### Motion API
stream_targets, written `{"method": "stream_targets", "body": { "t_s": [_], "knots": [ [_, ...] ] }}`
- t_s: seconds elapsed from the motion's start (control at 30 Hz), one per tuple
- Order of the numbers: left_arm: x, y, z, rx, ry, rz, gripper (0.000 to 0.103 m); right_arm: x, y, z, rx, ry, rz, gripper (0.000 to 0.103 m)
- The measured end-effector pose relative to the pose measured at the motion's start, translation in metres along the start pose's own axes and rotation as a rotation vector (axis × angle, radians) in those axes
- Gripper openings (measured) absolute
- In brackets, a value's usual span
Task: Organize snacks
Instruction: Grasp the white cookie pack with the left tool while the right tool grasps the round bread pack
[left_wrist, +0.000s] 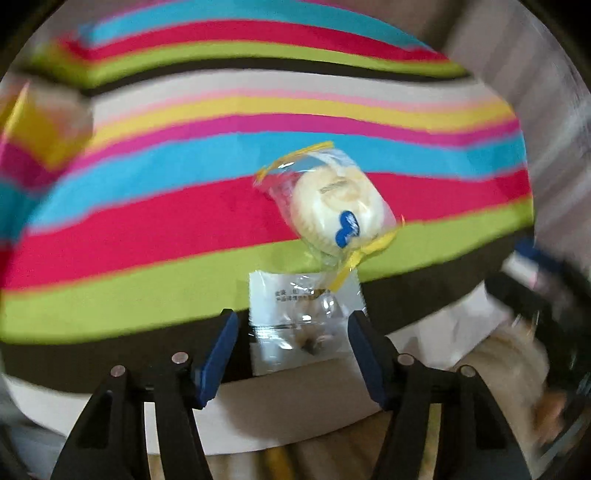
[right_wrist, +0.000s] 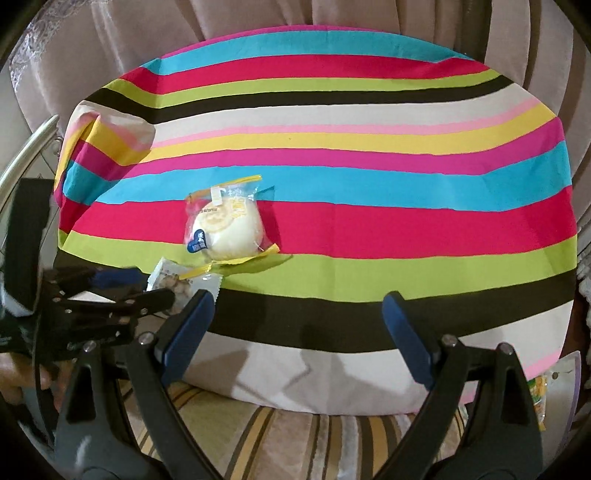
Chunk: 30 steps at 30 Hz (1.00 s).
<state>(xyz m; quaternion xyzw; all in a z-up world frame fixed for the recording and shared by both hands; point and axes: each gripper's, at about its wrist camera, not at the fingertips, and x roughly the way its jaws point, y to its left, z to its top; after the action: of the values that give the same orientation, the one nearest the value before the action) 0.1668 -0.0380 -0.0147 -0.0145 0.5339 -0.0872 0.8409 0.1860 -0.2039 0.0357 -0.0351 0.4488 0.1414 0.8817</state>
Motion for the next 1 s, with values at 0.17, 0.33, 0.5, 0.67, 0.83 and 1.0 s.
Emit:
{"method": "stream_targets", "body": {
  "t_s": [0.17,0.33,0.5,0.67,0.83,1.0],
  "knots": [
    [-0.004,-0.022,-0.004,0.323,0.018,0.044,0.069,0.006,-0.015,0.000,0.069,0.028,0.010,0.094],
    [0.002,-0.038,0.004,0.627,0.027,0.004,0.073,0.008,-0.022,0.000,0.100,0.043,0.016,0.094],
    [0.024,-0.043,0.015,0.780,0.118,-0.088,0.073,0.008,-0.021,0.003,0.081,0.043,0.016,0.094],
    [0.044,-0.056,0.024,0.818,0.144,-0.134,0.075,0.014,-0.014,0.014,0.033,0.047,0.027,0.094],
    [0.041,-0.040,0.027,0.732,0.156,-0.161,0.067,0.026,0.004,0.030,-0.030,0.044,0.057,0.094],
    [0.027,-0.029,0.014,0.606,0.144,-0.115,0.059,0.044,0.027,0.043,-0.085,0.054,0.100,0.094]
  ]
}}
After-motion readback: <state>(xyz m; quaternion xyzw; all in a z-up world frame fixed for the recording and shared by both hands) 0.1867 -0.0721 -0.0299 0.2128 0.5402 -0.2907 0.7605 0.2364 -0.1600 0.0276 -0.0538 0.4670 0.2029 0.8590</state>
